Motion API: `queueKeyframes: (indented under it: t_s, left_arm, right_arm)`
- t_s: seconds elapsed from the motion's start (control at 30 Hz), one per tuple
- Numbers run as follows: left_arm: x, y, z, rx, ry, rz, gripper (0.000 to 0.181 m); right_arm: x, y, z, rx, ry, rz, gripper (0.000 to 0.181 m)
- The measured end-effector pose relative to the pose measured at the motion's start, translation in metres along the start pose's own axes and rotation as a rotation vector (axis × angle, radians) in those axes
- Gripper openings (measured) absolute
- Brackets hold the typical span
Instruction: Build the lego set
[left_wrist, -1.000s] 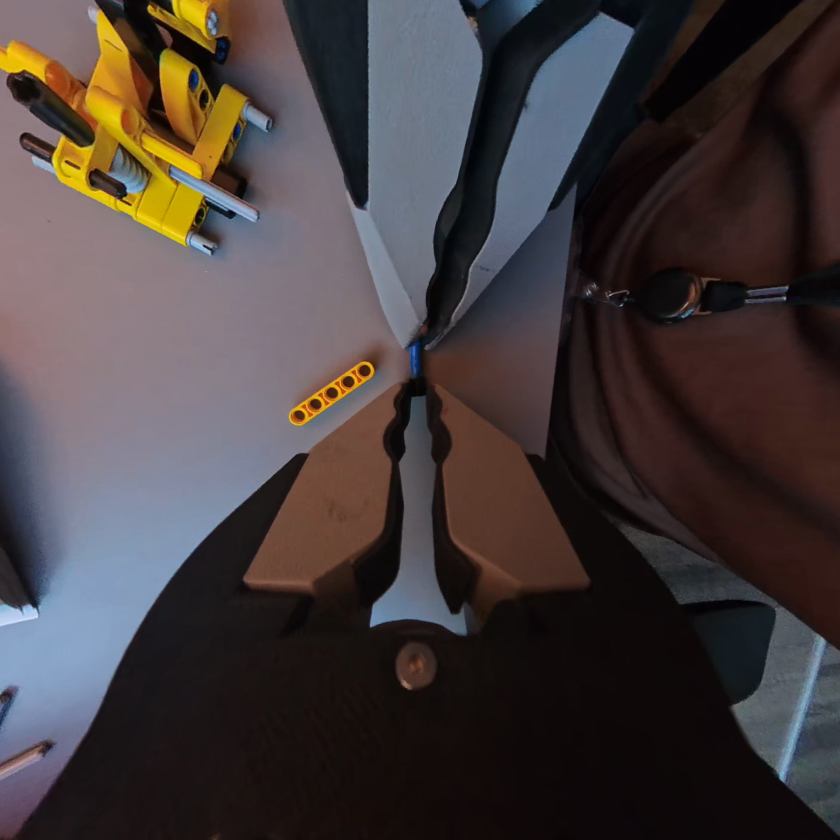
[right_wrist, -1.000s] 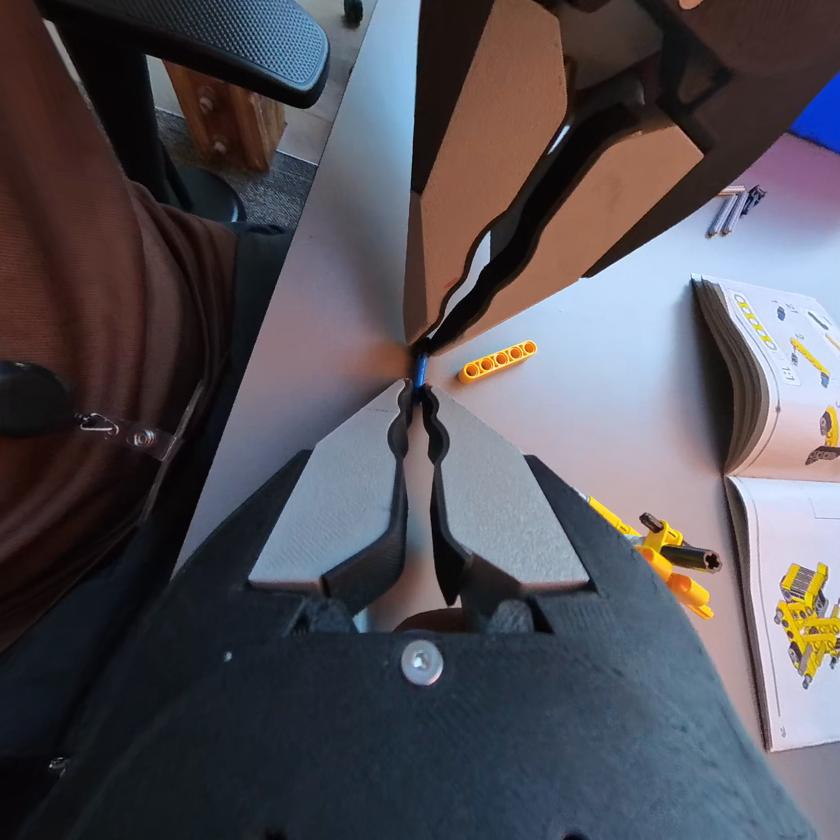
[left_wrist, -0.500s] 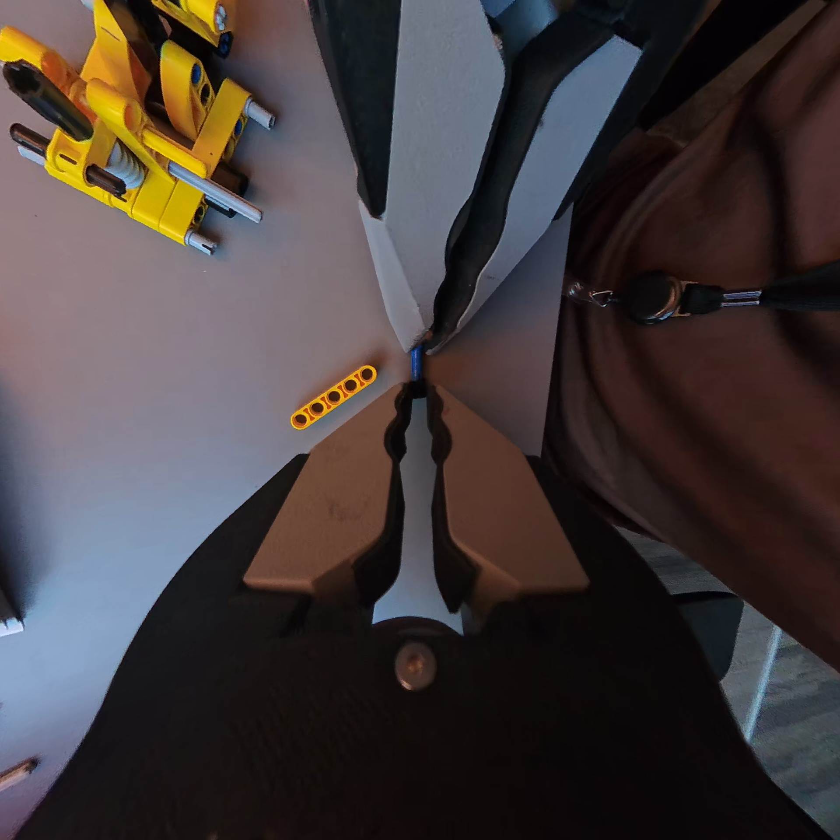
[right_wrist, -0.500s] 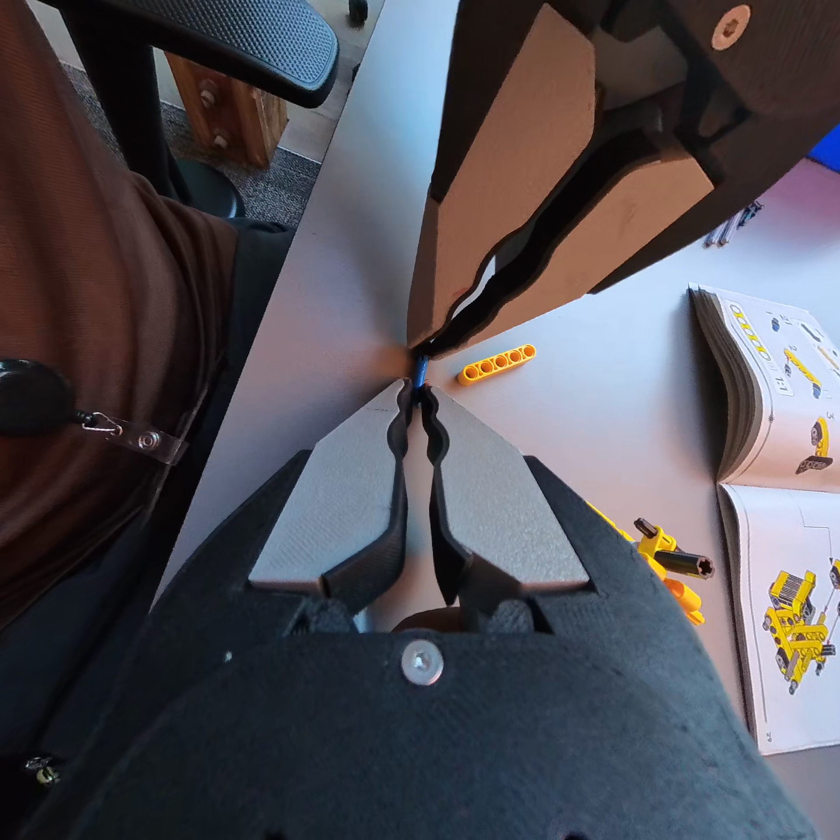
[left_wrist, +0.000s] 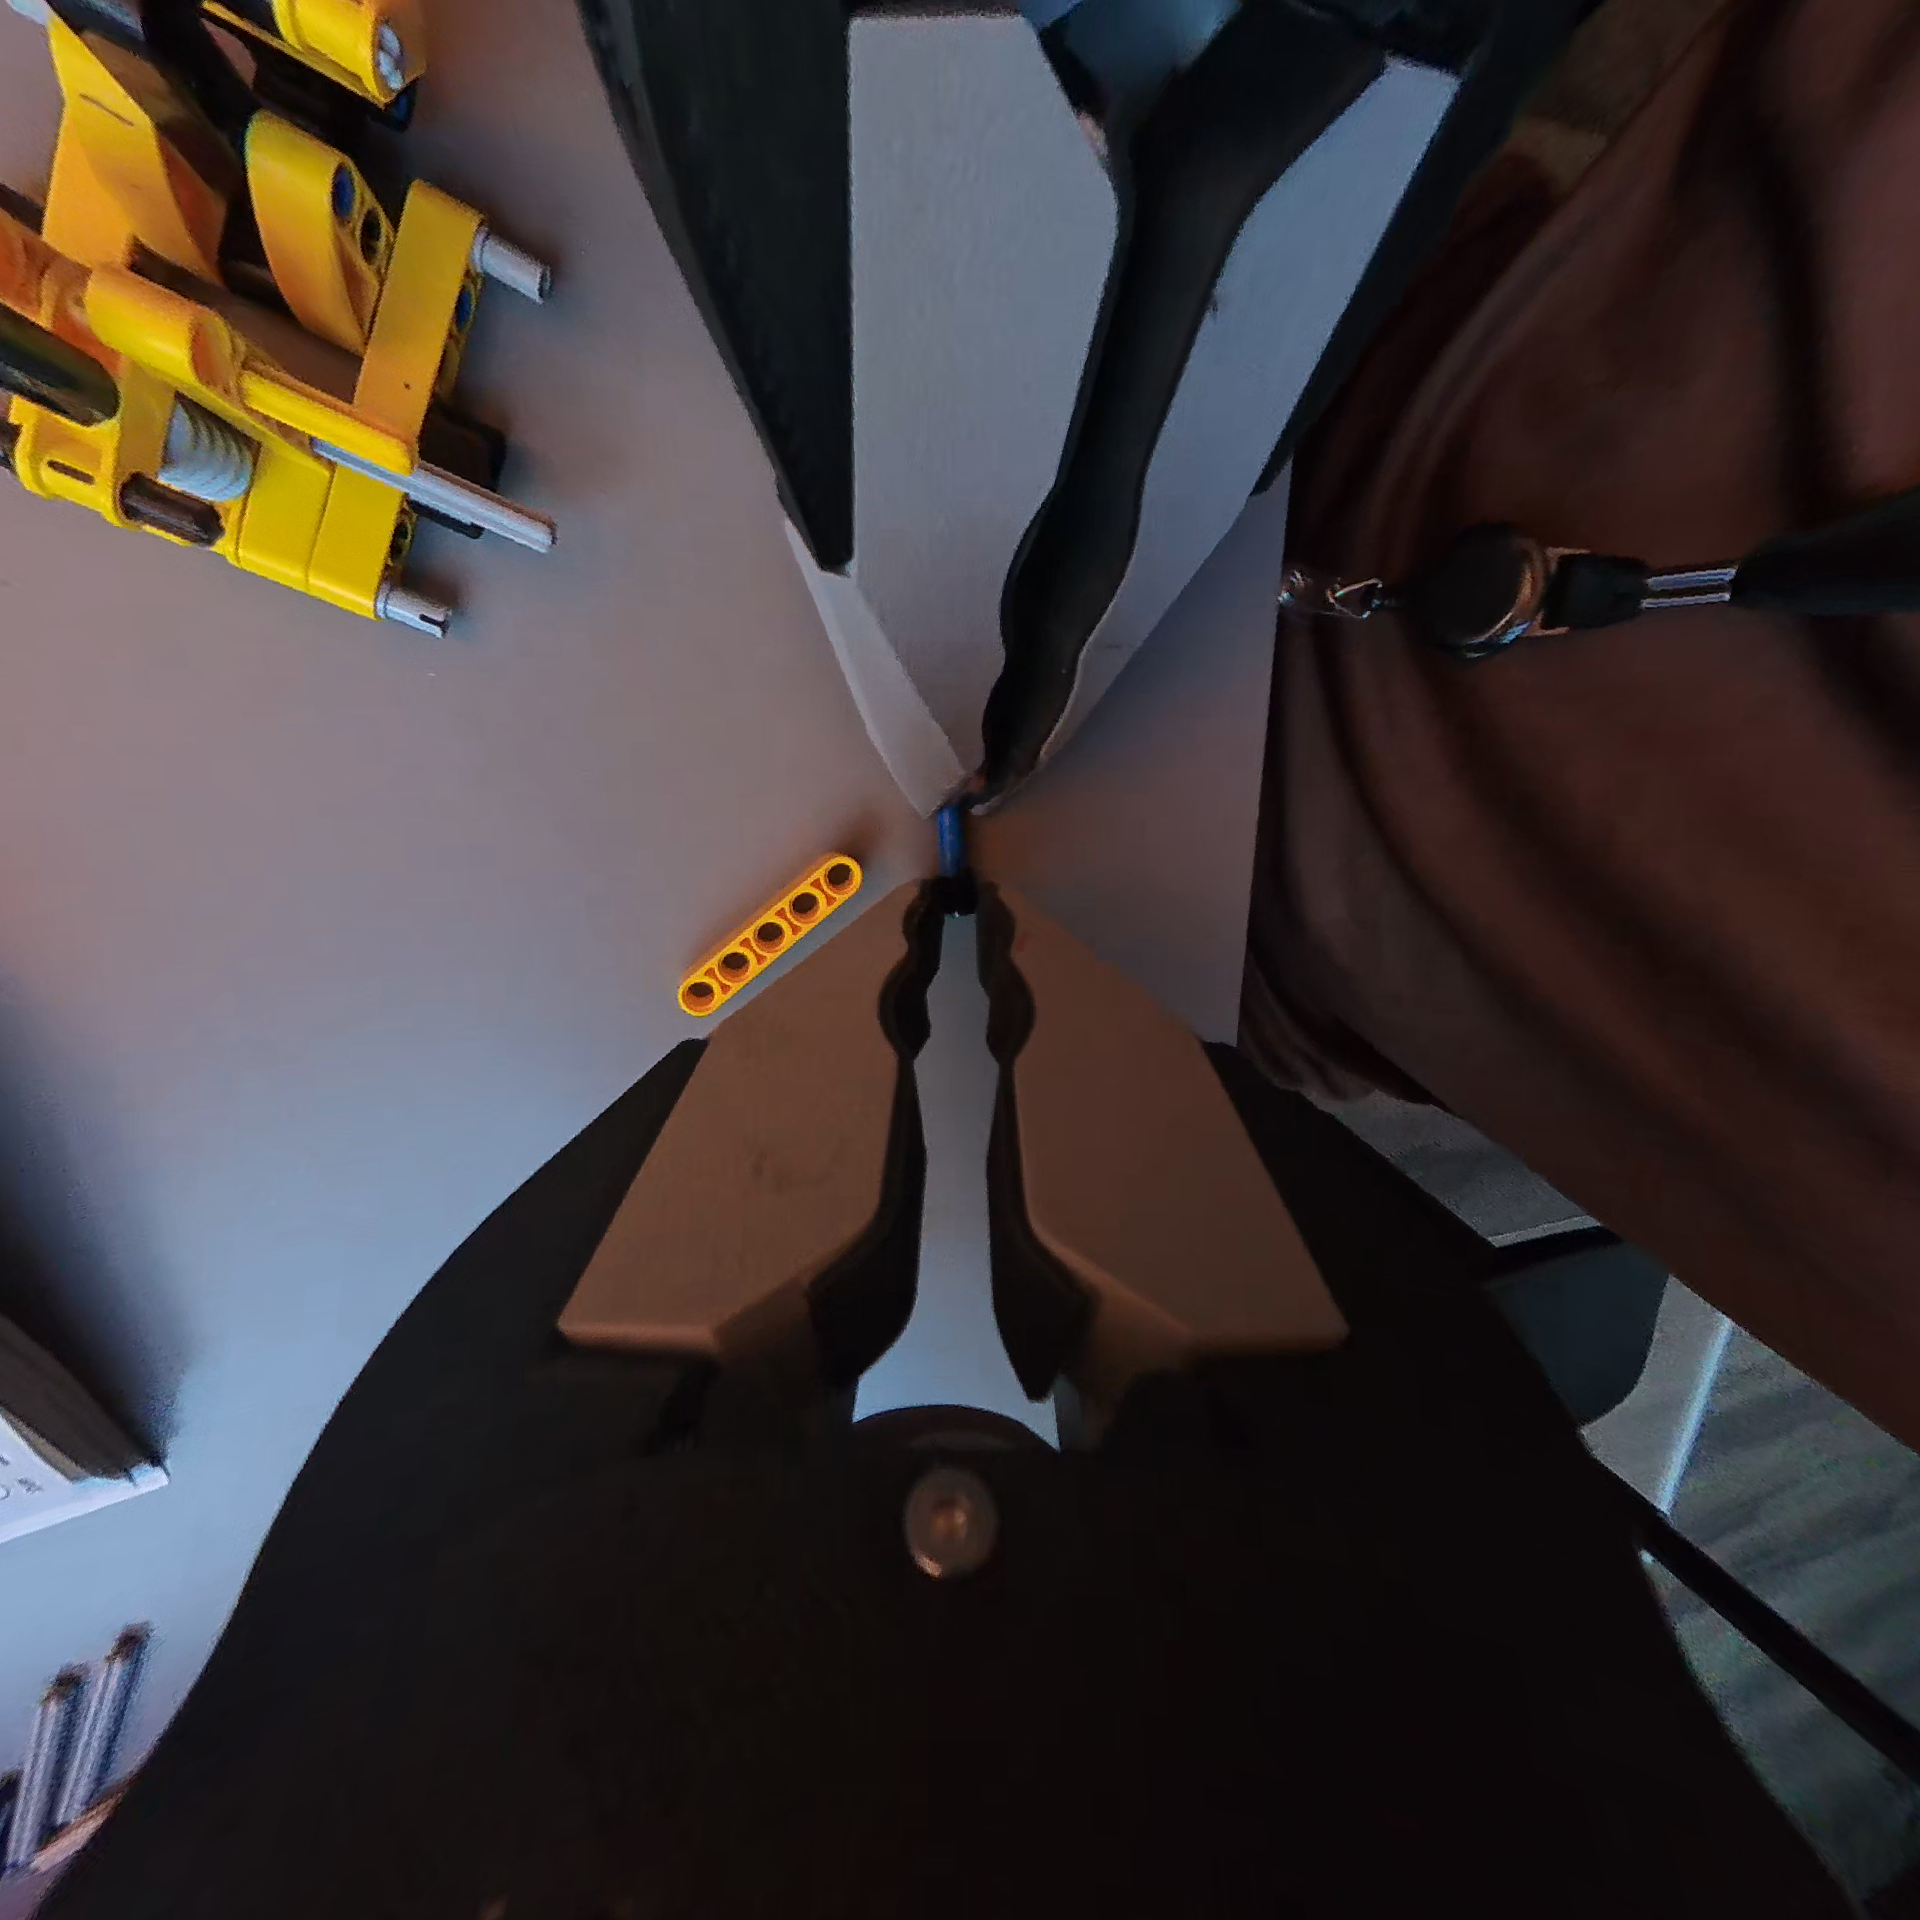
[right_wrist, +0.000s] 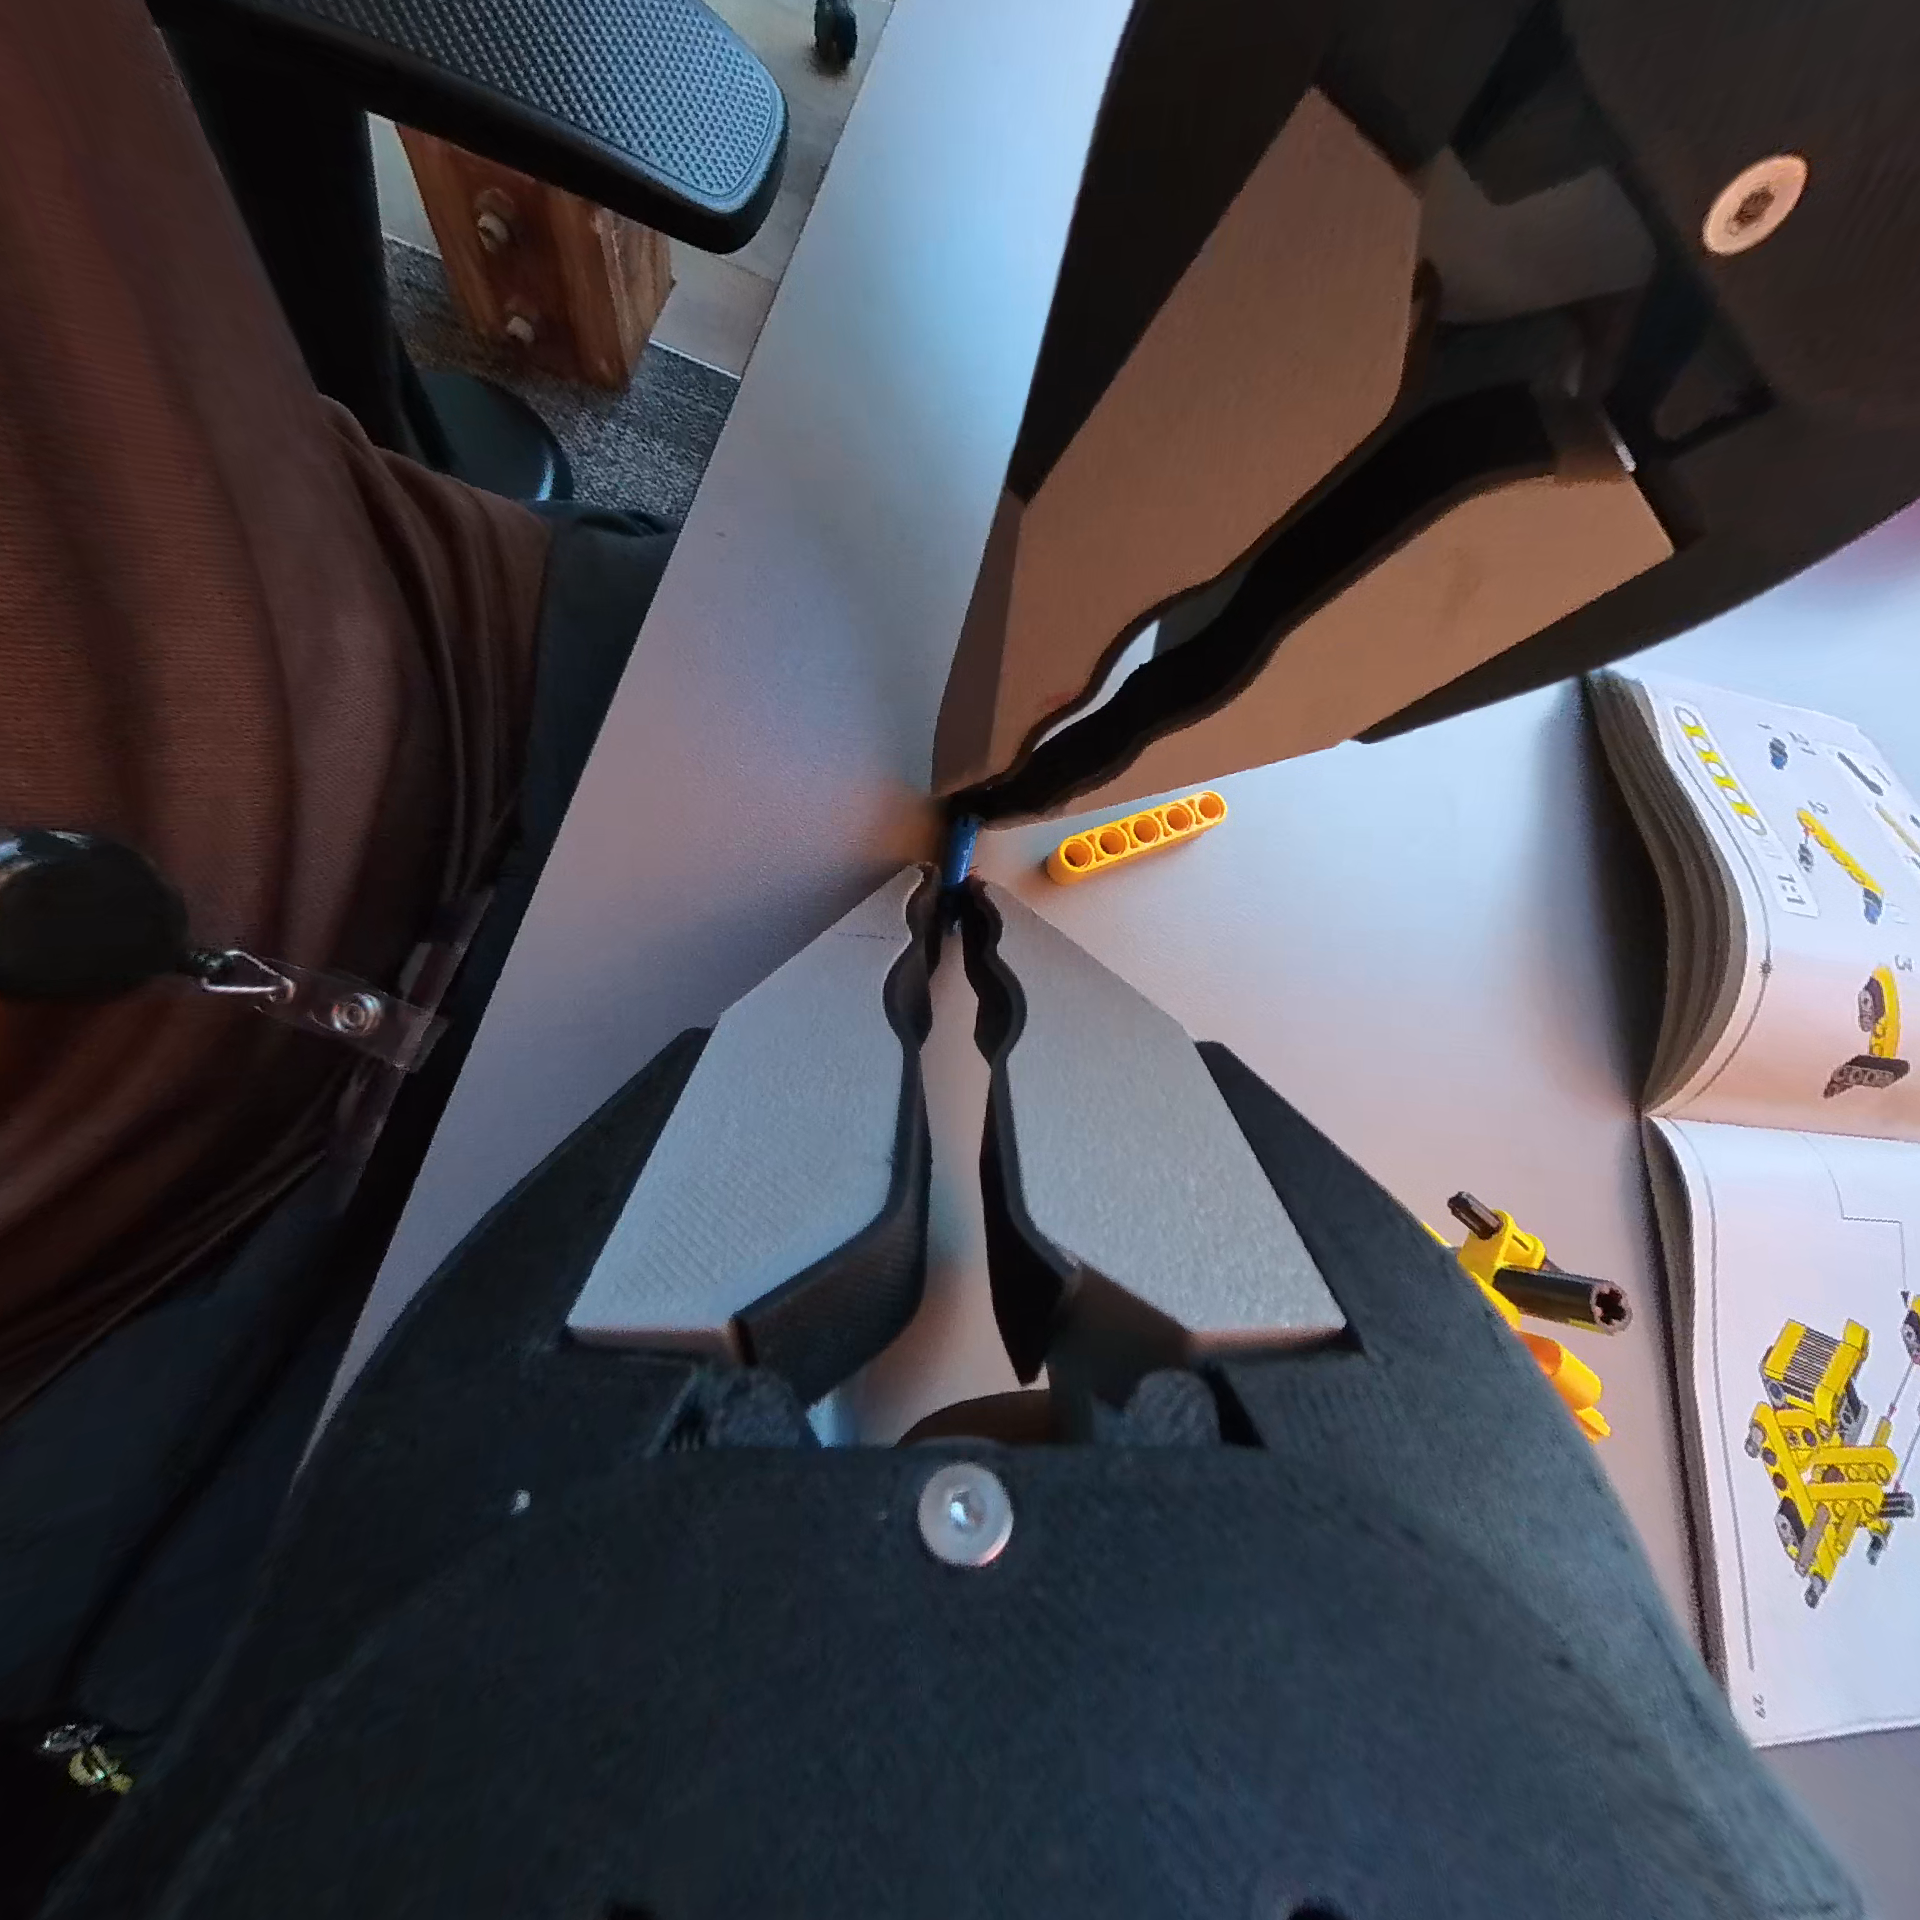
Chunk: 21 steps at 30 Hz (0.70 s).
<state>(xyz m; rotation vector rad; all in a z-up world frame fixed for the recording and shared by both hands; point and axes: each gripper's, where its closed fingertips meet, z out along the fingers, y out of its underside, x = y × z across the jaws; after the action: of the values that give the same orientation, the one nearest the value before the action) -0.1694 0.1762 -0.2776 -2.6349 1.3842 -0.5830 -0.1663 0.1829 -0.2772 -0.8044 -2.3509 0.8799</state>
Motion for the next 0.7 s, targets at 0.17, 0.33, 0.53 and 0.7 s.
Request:
queueKeyframes:
  t_s: [0.17, 0.33, 0.53, 0.7]
  left_arm:
    - [-0.0001, -0.0006, 0.0002, -0.013, -0.006, -0.005, 0.003]
    - [-0.0001, -0.0003, -0.0001, -0.001, 0.026, -0.021, 0.003]
    - [0.0003, 0.0004, -0.0006, 0.002, 0.079, -0.028, 0.003]
    - [0.0014, -0.0022, 0.0003, -0.011, 0.111, -0.048, 0.003]
  right_arm:
    - [0.0002, -0.0001, 0.0000, 0.001, -0.003, -0.006, 0.001]
    - [0.0002, -0.0005, 0.0004, 0.004, 0.012, -0.056, 0.000]
    - [0.0000, 0.0002, 0.0001, -0.002, -0.015, -0.151, 0.000]
    - [0.0059, 0.0028, -0.0009, -0.065, -0.005, -0.171, 0.000]
